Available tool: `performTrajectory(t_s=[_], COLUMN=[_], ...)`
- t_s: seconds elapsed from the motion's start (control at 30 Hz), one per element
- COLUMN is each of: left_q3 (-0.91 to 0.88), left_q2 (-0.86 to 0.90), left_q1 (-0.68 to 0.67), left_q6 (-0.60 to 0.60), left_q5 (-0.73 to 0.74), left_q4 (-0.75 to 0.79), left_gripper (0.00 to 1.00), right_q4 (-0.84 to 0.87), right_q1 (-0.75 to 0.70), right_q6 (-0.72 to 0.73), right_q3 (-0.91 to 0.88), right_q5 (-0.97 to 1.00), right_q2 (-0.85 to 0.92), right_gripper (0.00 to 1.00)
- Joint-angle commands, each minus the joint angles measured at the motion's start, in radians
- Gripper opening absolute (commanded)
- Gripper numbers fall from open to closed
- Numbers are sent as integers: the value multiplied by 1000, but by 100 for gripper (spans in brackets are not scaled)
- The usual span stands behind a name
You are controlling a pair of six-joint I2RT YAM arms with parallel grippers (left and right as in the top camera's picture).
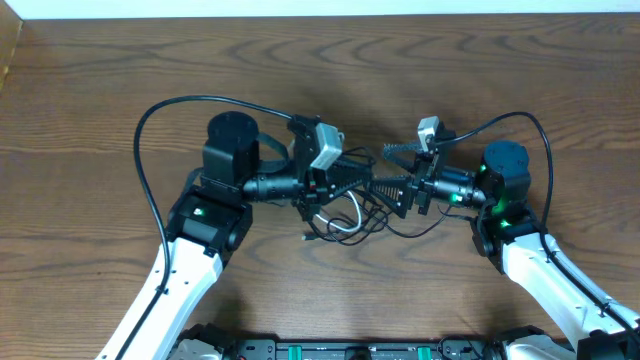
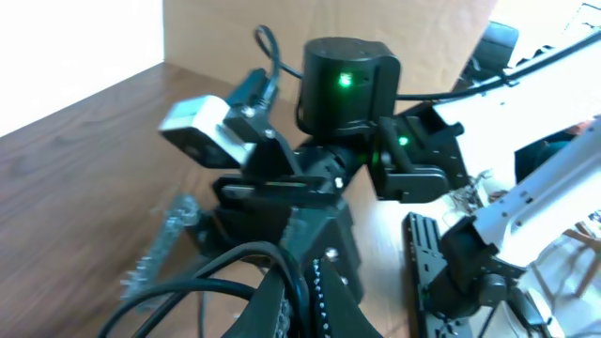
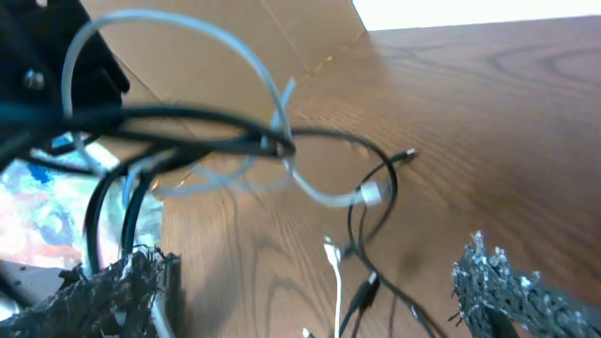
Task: Untangle cables
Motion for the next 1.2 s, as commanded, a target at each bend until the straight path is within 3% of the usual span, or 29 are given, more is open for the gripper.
performTrajectory(t_s=[0.0,0.43,0.63,0.93,1.03,1.17], left_q3=[15,15,15,15,15,15], left_q2=[-13,-13,-13,-13,-13,-13], left_q1=[-31,-139,-168,-168,-168,-182], left_q6=[3,2,2,-34,-90,-182], left_q5=[25,25,11,-185,-256,-230], left_q4=[12,43,62,54,79,133], left_gripper=[8,8,8,8,7,7], right_q4=[47,51,47,111,111,111], right_q1=[4,4,6,31,31,31], right_q6=[59,254,257,153,148,181], right_q3=[2,2,2,2,2,2], right_q5=[-2,176,165,34,27,85], right_q2=[0,0,0,0,0,0], right_gripper=[99,99,99,99,99,99])
